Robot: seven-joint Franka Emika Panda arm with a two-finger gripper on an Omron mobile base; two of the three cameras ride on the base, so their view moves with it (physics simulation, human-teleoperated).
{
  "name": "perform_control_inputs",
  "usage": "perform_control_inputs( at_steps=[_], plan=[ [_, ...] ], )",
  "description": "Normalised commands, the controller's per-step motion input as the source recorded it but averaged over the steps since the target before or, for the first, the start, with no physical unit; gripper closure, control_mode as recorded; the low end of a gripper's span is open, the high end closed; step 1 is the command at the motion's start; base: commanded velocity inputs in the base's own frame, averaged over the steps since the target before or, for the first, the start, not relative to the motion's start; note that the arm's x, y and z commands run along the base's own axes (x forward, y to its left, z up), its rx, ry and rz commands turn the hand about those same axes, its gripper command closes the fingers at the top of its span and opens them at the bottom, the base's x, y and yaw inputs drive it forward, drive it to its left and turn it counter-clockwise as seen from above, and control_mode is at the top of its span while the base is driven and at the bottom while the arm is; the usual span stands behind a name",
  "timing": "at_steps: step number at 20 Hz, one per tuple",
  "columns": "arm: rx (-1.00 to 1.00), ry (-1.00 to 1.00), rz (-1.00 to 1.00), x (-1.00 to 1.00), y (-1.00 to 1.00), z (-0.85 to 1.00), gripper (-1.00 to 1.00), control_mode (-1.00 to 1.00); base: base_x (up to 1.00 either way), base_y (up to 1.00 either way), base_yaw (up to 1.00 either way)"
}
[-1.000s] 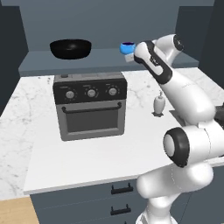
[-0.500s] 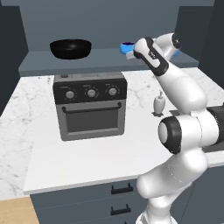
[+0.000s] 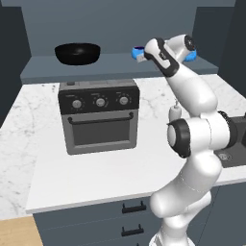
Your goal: Gather all objects into one cabinet and sort the glasses and bowls to opposite sides.
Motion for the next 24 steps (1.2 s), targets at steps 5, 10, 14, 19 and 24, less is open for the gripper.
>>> perform_control_inputs(
  at_steps=[5,10,14,19,24],
  plan=[
    [0.05,0.00,0.00,0.02,-0.23,0.00,-1.00,-1.00,0.00,0.00,0.00],
    [0.00,0.03,0.00,0.00,-0.04,0.00,-1.00,-1.00,0.00,0.00,0.00],
    [0.00,0.01,0.00,0.00,0.00,0.00,-1.00,-1.00,0.00,0.00,0.00],
    [0.00,0.00,0.00,0.00,0.00,0.01,-1.00,-1.00,0.00,0.00,0.00],
    [0.00,0.02,0.00,0.00,0.01,0.00,-1.00,-1.00,0.00,0.00,0.00]
  ],
)
